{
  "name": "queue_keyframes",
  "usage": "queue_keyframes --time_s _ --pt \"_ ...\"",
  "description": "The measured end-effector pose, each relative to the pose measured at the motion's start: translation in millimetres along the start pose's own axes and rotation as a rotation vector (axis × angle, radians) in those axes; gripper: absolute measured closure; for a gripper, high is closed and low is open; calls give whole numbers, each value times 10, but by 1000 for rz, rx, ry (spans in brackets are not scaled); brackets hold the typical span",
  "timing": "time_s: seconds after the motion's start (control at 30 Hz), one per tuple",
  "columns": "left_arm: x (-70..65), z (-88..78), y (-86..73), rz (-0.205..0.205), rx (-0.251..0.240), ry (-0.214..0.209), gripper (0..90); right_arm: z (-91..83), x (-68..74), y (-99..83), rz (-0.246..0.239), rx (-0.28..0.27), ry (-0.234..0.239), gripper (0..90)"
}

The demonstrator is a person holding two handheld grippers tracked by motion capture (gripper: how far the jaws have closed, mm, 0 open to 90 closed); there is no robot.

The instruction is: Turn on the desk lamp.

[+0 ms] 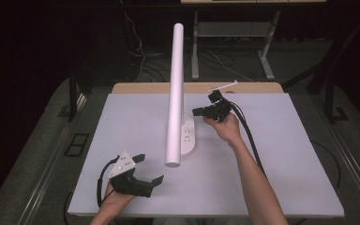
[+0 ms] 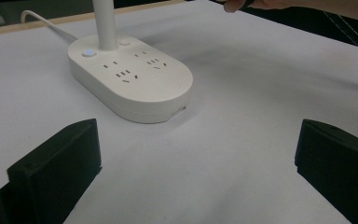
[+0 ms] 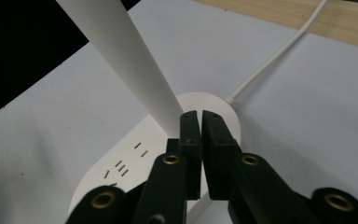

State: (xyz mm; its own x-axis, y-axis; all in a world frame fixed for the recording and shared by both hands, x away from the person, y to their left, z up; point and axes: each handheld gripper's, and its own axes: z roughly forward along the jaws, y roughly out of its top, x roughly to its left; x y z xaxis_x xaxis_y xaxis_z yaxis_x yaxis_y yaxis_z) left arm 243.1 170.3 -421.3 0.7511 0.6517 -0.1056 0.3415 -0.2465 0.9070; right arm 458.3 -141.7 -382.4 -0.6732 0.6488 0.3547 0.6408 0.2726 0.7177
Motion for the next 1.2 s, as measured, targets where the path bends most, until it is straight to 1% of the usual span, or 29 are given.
queue_keyframes --time_s 0.07,0.1,0.27,0.3,0.6,0.93,1.0,1.07,1.13,1.17,1.2 --pt "-1 0 1 -1 -2 0 0 22 -6 -5 -2 1 2 882" --pt "-1 0 1 -1 -3 0 0 66 -11 -17 0 7 4 891" --pt "-3 1 1 1 -2 -3 0 153 -21 -44 5 23 10 892" --pt "-4 2 1 2 -1 -5 0 193 -28 -58 6 29 13 892" --pt "-1 0 1 2 -1 -4 0 371 -56 -111 26 34 10 892" --pt "0 0 2 3 -1 -6 0 463 -102 -155 44 46 12 891" --pt "1 1 1 2 -1 -6 0 495 -114 -173 45 49 15 892" --pt "3 2 1 3 0 -6 0 514 -125 -189 55 40 30 893" --pt "2 5 1 3 0 -6 0 519 -120 -194 53 34 29 893" --pt "1 6 1 1 0 -6 0 522 -108 -189 46 37 14 894" --pt "-1 6 1 2 0 -6 0 519 -110 -188 43 40 12 895"
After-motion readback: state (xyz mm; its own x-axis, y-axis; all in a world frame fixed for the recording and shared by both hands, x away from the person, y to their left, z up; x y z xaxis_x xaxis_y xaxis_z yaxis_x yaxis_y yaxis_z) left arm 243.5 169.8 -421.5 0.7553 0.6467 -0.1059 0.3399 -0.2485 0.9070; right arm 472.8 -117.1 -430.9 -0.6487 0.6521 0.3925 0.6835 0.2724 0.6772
